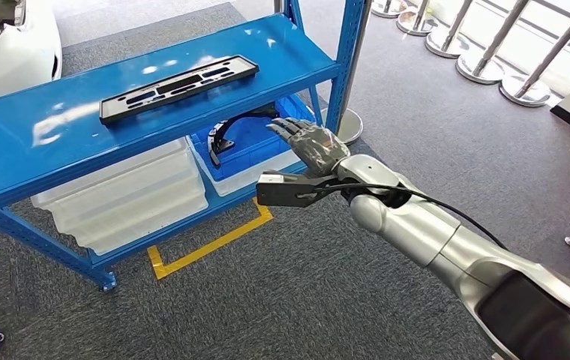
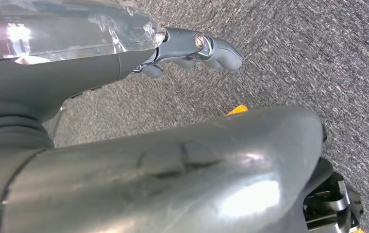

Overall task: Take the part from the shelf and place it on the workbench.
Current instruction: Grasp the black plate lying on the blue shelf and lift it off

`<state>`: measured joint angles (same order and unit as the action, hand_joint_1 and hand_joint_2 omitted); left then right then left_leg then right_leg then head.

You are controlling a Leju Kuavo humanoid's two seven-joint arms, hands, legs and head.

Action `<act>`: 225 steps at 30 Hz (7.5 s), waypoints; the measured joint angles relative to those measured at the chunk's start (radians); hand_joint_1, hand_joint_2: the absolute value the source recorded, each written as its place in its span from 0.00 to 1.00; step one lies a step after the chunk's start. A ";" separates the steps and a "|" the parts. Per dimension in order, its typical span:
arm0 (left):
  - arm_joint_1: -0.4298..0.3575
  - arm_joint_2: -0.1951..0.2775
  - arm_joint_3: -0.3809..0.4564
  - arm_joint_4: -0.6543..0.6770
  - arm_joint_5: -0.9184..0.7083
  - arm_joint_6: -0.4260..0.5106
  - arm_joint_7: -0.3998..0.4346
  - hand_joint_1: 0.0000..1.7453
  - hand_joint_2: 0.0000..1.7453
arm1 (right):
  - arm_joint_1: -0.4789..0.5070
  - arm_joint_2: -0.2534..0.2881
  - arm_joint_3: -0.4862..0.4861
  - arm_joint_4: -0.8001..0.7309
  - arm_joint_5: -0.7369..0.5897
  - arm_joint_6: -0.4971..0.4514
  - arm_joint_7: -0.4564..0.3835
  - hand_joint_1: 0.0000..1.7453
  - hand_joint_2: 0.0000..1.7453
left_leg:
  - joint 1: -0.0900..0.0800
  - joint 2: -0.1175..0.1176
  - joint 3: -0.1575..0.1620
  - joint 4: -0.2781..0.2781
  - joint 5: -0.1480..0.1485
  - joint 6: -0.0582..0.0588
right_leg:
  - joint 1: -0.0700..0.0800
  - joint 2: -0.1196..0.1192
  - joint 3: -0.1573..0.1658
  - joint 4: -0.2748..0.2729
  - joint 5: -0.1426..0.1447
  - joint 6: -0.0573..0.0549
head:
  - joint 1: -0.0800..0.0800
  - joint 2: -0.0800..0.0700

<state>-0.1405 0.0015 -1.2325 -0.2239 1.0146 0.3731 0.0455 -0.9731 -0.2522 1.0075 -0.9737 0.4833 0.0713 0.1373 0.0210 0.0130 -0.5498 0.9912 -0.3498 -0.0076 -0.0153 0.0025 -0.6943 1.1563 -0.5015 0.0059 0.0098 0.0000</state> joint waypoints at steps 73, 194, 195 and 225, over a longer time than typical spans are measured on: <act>0.006 -0.001 0.000 0.006 -0.009 -0.008 -0.005 0.00 0.00 | 0.021 0.005 -0.010 0.024 0.018 -0.007 0.017 0.00 0.00 | -0.044 0.030 -0.074 0.040 0.028 0.023 | 0.028 -0.100 0.090 -0.104 0.009 -0.042 | -0.044 0.000; -0.001 -0.022 0.001 0.014 -0.011 -0.017 0.020 0.00 0.00 | 0.042 -0.030 -0.033 0.049 0.091 0.014 0.012 0.00 0.00 | -0.032 -0.019 -0.063 0.045 0.012 0.009 | 0.011 -0.004 0.062 -0.113 0.035 -0.030 | -0.008 0.000; 0.000 -0.022 0.001 0.014 -0.011 -0.017 0.020 0.00 0.00 | 0.041 -0.029 -0.033 0.050 0.091 0.014 0.012 0.00 0.00 | -0.031 -0.019 -0.063 0.048 0.009 0.003 | 0.009 -0.004 0.064 -0.117 0.036 -0.034 | -0.007 0.000; 0.007 -0.024 0.001 0.015 -0.010 -0.011 0.020 0.00 0.00 | 0.039 -0.002 -0.028 0.084 0.095 0.005 -0.003 0.00 0.00 | -0.031 -0.026 -0.044 0.039 -0.004 0.002 | 0.014 0.000 0.050 -0.120 0.049 -0.037 | -0.002 0.000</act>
<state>-0.1335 -0.0221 -1.2314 -0.2093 1.0049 0.3616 0.0652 -0.9341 -0.2539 0.9796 -0.8902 0.5778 0.0768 0.1348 -0.0096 -0.0130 -0.5940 1.0297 -0.3537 -0.0061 -0.0011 0.0021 -0.6438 1.0362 -0.4527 -0.0313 0.0079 0.0000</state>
